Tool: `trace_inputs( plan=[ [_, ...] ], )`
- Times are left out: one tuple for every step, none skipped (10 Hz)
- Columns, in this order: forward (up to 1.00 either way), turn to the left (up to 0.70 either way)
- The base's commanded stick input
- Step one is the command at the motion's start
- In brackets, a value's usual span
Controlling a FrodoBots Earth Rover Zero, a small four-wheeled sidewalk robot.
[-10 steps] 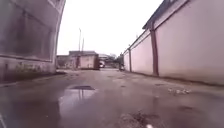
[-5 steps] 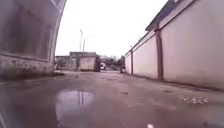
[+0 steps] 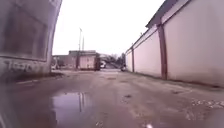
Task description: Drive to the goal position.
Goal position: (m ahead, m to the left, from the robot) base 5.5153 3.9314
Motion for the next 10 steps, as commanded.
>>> trace_inputs(
  plan=[
    [0.85,0.0],
    [0.85,0.0],
    [0.85,0.0],
    [0.85,0.0],
    [0.85,0.0],
    [0.85,0.0],
    [0.85,0.0],
    [0.85,0.0],
    [0.85,0.0],
    [0.85,0.0]
  ],
)
